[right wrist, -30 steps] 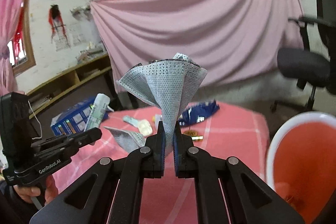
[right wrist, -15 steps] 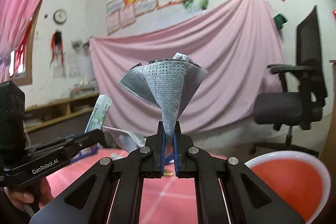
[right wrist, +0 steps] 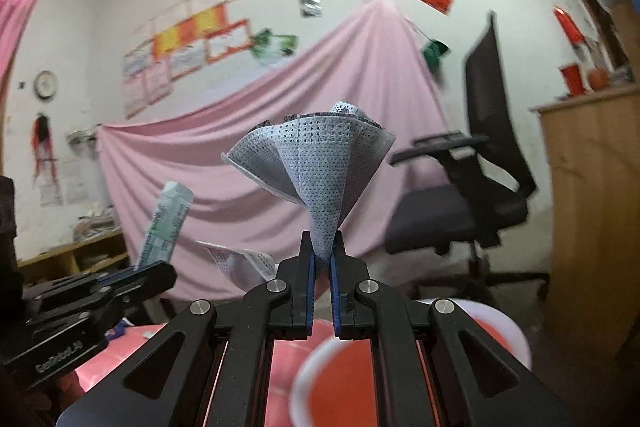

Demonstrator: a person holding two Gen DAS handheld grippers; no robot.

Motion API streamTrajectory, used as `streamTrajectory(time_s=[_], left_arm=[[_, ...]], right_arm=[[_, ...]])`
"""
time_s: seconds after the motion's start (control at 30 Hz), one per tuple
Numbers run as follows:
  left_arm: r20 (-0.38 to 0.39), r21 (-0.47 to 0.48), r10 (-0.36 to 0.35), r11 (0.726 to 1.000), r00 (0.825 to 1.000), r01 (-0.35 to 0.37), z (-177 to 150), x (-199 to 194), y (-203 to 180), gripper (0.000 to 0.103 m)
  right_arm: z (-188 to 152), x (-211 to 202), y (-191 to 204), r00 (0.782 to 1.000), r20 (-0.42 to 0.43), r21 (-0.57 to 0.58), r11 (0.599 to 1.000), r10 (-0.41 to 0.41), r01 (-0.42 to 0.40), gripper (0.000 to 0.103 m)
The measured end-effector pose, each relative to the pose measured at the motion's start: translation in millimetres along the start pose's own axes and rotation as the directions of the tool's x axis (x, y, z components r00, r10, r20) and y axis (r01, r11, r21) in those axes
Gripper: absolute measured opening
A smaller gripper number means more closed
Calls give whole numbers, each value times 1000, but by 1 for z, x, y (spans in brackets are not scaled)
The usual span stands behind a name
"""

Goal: Collect trash
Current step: 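Carry the white stick and grey bag over the bucket and open both tools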

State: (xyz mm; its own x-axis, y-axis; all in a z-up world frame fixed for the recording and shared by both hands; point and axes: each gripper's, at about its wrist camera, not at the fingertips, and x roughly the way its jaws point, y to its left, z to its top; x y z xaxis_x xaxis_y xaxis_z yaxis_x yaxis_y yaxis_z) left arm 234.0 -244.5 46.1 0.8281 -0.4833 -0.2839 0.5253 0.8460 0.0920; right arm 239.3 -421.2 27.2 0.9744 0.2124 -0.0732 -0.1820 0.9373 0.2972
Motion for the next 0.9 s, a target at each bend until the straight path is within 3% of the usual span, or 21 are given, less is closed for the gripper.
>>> streamTrajectory(time_s=[0.2,0.4,0.73,0.83,0.9], left_arm=[[-111,-86,-66,995,992,56,-4,47,-10,3],[-207,-160,-107,984,973,74,-9,76,-12,3],[-308,-216,-143,973,941,77,-7,101,-1,4],[-324,-211,-138,975,936,71,-7,104,1,4],[-328,-209,-134,976,935,67,-11,103,2,4]], right_arm=[[-8,8,-34,992,-108,57,995,-72,78,6],[-14,15,-48,975,-197,71,990,-104,120,6],[-28,32,-60,930,-346,89,982,-127,167,8],[-29,33,-61,923,-363,93,981,-127,172,12],[-30,33,-61,921,-369,93,981,-125,170,21]])
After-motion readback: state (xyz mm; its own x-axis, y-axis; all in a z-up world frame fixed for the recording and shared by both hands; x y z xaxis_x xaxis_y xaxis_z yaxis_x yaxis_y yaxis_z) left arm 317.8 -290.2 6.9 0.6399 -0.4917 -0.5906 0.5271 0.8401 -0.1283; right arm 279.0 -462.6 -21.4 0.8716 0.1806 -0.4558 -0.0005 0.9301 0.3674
